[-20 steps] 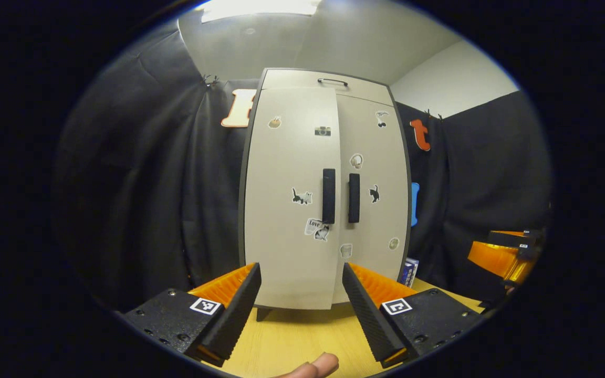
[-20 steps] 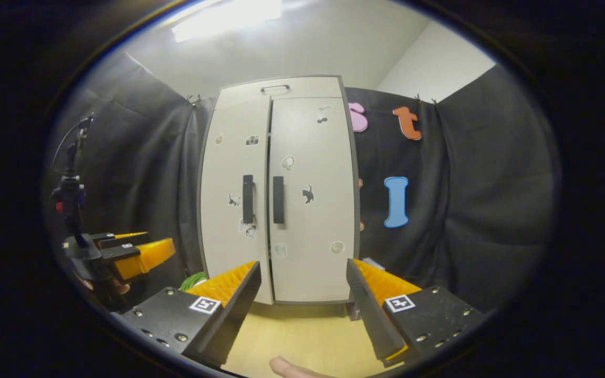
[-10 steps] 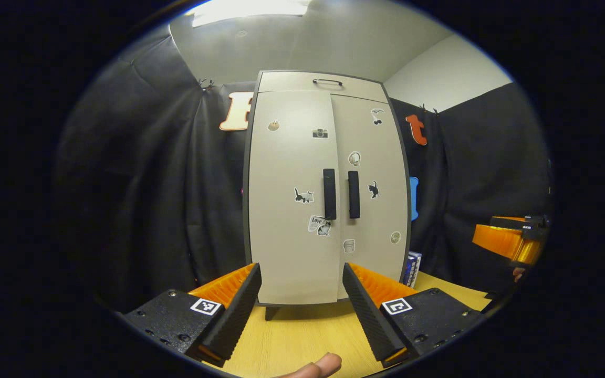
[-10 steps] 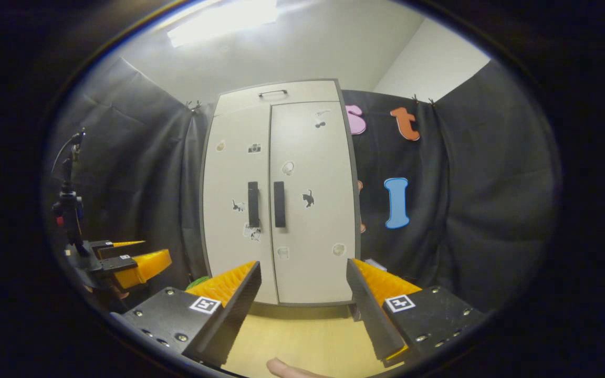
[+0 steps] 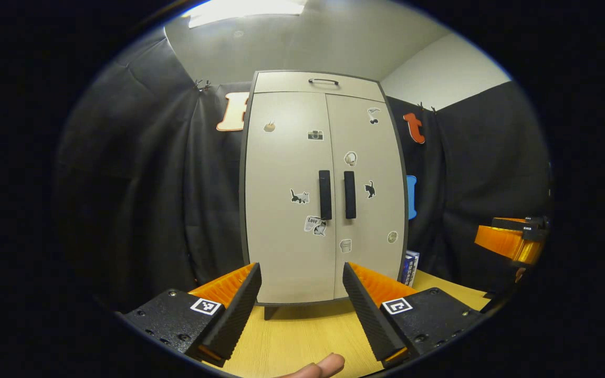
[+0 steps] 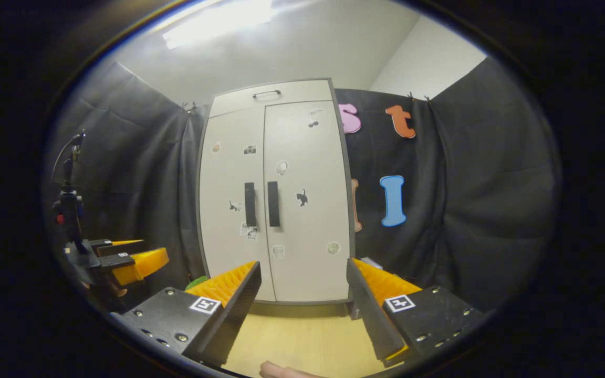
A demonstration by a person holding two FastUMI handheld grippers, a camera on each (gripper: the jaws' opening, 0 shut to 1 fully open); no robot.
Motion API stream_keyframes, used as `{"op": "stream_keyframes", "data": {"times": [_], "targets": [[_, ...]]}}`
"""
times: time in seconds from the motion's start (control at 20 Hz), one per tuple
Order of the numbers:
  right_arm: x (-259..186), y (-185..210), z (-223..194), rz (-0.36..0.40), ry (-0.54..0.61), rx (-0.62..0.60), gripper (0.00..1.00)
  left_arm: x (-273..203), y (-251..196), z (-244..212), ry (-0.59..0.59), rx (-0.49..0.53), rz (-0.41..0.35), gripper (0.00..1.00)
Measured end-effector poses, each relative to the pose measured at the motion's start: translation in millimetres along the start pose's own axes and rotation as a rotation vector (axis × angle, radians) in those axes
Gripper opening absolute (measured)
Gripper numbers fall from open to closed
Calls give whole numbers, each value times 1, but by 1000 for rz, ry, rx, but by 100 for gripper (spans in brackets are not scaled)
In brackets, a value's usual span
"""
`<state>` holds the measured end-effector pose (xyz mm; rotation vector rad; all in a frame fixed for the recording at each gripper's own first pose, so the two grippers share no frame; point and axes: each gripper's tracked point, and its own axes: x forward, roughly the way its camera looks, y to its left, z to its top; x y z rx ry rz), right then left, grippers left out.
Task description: Grab one shoe with the right hand and put it into the shoe cabinet, grab the other shoe with the left hand and put it into the shoe cabinet; then close the right door with the right hand and the left door with the left hand.
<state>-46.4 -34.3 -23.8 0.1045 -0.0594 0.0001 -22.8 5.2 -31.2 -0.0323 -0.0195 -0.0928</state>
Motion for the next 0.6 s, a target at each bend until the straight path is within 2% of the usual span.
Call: {"op": "stream_keyframes", "data": {"times": [0.45,0.6], "targets": [[-5,-5,2,2,-9,-8,97,-13,-1,15,-25,-1,18,95],[-7,-6,3,25,-29,-4,97,-19,-3,20,-46,-11,25,95]]}}
